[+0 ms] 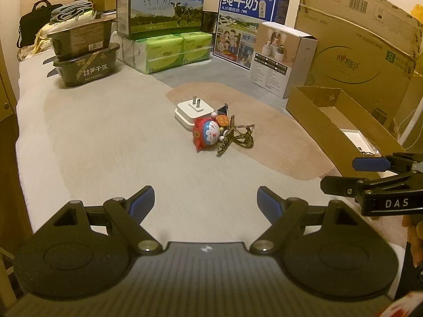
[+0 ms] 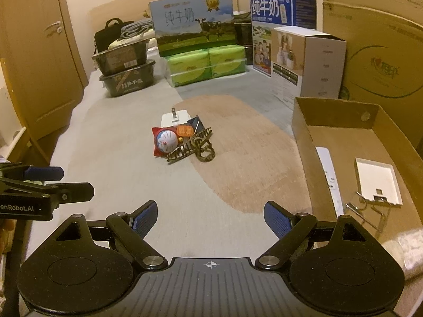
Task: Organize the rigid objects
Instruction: 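Move both tools back toward the red figure and leopard-print hair clip, then grasp the leopard-print hair clip with the right tool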
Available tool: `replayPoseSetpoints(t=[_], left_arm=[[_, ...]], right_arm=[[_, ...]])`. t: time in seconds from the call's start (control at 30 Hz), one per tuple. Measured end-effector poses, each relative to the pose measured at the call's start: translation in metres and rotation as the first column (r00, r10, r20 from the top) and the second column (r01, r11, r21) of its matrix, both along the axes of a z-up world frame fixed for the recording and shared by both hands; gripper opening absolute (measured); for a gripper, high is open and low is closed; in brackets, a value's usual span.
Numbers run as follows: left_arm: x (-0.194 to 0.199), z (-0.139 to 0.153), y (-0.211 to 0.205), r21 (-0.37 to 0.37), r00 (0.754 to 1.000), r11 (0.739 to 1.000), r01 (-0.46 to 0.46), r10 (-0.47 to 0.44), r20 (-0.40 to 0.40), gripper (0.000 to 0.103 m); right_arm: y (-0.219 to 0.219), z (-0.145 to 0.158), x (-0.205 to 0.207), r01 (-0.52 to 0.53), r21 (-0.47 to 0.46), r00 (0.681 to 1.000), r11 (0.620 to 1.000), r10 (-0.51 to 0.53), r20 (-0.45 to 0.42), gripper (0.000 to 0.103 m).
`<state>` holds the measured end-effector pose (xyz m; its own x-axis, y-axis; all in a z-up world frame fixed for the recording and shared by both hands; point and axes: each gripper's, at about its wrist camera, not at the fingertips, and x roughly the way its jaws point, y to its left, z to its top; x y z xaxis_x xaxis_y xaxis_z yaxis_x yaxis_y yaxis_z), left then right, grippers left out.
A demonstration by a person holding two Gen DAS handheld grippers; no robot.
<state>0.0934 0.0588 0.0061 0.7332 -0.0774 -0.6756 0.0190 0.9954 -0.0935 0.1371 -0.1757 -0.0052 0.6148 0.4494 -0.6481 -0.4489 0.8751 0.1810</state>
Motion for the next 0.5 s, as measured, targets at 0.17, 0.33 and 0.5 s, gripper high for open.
replayPoseSetpoints(t=[0.17,0.33,0.5], left_arm=[[0.016,-0.004,0.006,0.003,1.000,1.000,0.005,-0.005,-0.001,0.083],[0.034,-0.008,0.010,0.012,1.000,1.000,0.021,-0.021,0.004,0.083],[0.055,-0.013,0.013,0.031,0.999,0.998,0.050,-0.051,0.010,0.082]], right_arm=[[0.008,-0.004,0.019,-0.024,0.000,1.000,1.000,0.024,0.004,0.087],[0.014,-0.007,0.032,-0.046,-0.003,0.999,0.999,0.046,0.017,0.087],[0.027,-0.014,0.054,-0.111,-0.024,0.992,0.994,0.112,0.057,0.087]])
